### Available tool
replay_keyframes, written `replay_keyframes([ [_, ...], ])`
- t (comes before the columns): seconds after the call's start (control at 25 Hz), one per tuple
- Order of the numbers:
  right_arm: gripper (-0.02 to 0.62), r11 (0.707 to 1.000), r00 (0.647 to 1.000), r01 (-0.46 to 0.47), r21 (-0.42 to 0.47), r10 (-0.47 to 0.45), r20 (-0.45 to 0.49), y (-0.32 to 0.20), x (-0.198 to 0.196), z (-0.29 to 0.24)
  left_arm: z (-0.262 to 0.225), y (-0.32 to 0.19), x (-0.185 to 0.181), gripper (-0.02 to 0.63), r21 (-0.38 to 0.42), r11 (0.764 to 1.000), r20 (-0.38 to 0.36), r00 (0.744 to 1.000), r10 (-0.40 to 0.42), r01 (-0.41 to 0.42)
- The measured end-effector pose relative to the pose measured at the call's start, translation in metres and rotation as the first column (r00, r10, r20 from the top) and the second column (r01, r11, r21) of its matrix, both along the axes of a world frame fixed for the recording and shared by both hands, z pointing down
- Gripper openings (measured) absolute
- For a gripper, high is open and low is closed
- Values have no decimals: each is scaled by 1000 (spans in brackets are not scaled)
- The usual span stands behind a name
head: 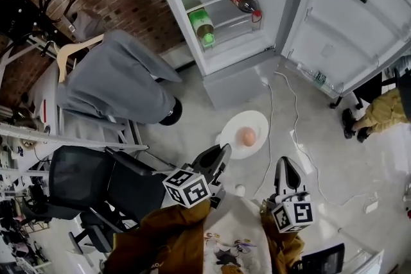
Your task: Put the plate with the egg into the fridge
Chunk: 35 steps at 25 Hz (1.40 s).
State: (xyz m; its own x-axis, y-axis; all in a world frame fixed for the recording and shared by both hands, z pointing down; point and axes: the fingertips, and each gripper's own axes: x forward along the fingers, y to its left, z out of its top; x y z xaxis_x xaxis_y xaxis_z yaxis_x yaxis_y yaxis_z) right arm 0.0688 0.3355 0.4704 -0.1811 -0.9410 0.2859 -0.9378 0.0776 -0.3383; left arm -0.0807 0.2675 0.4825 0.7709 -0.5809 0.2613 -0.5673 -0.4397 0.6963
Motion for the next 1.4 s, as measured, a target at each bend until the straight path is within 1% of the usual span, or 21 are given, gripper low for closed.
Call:
replay_keyframes([
  [0.2, 6, 1000, 1000, 9, -26, -9, 2, -92, -6, 2, -7, -90, -1, 14, 9, 1000, -26, 1000, 12, -12],
  [0.36, 6, 1000, 1000, 0, -14, 0, -8, -159, -16, -8, -3, -153, -17, 15, -14, 999, -34, 999, 30, -31],
  [0.48, 6, 1000, 1000, -7, -6, 7, -27, -210, -19, -17, -1, -200, -32, 15, -21, 999, -42, 999, 25, -26],
  [0.6, 6, 1000, 999, 5, -7, -5, -46, -253, -29, -22, -3, -237, -39, 15, -20, 999, -53, 998, 39, -41],
  [0.72, 6, 1000, 999, 17, -5, -18, -44, -288, -38, -22, -6, -264, -35, 14, -5, 997, -59, 996, 71, -71],
  [0.92, 6, 1000, 998, 29, -4, -29, -48, -320, -42, -19, -5, -289, -18, 14, 3, 994, -65, 992, 110, -110],
  [1.08, 6, 999, 998, 41, 0, -40, -38, -329, -34, -22, -11, -297, -4, 15, -1, 994, -76, 991, 111, -111],
  [1.28, 8, 997, 997, 81, 8, -81, -7, -340, -19, -26, -18, -309, 7, 15, 1, 998, -81, 995, 64, -64],
  [1.4, 8, 997, 997, 73, -10, -73, -2, -348, -3, -21, -20, -316, 11, 15, -5, 1000, -79, 997, 23, -24],
])
